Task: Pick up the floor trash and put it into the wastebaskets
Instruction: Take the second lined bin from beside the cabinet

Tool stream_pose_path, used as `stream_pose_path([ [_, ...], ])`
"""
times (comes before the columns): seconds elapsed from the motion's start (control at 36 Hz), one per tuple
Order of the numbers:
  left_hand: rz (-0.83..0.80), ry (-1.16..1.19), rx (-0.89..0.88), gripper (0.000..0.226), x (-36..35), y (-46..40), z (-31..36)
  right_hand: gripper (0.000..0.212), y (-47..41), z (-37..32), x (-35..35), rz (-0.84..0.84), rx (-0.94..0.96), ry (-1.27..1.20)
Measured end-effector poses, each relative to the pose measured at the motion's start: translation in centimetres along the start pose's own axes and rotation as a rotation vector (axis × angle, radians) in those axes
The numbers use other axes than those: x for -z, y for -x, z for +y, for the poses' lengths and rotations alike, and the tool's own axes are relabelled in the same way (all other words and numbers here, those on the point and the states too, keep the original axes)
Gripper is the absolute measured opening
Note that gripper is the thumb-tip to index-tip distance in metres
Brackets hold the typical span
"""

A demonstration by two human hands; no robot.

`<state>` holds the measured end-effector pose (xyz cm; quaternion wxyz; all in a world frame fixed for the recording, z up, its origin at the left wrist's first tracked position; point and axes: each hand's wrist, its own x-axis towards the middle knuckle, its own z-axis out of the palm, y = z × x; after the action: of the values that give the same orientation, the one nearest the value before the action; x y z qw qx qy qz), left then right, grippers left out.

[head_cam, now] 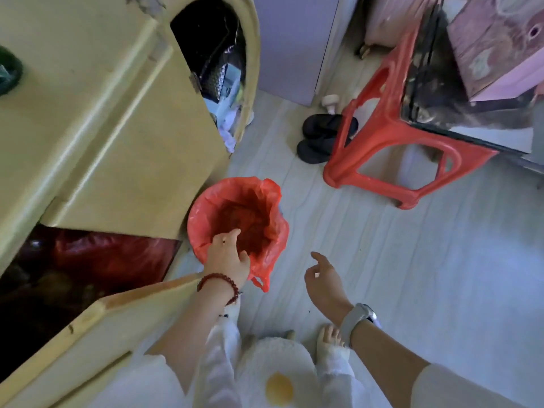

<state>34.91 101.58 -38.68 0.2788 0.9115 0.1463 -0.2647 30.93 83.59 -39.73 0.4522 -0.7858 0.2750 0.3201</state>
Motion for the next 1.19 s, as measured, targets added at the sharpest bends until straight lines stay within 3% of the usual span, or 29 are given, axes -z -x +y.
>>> stream_pose_path([
  [0.25,-0.036,-0.521,-0.085,0.071,-3.9,-20.2,-4.7,0.045,-14.4,2.9,-11.9,0.03,-0.21,-0.163],
  [0.42,-0.096,-0.671,-0.088,0.079,-5.0,-26.9,-6.7,0.034,-17.5,3.5,-16.1,0.11,-0.29,-0.277],
  [0.56,-0.064,-0.642,-0.149,0.055,-5.1,-28.1,-6.1,0.023,-17.4,3.6,-15.2,0.151,-0.342,-0.2],
  [0.64,-0.111,-0.613,-0.265,0.044,-4.9,-26.6,-4.9,0.022,-16.3,5.0,-13.2,0.209,-0.361,-0.145],
  [0.89,-0.161,-0.553,-0.557,0.042,-5.9,-14.6,3.9,0.028,-8.2,11.5,-0.8,0.471,-0.303,-0.098],
  [1.06,-0.171,-0.488,-0.638,0.039,-8.9,-4.5,12.6,0.046,1.2,15.3,9.2,0.693,-0.219,-0.23],
  [1.19,-0.228,-0.531,-0.759,0.039,-13.0,4.4,20.6,0.05,9.6,21.2,15.4,0.827,-0.259,-0.297],
])
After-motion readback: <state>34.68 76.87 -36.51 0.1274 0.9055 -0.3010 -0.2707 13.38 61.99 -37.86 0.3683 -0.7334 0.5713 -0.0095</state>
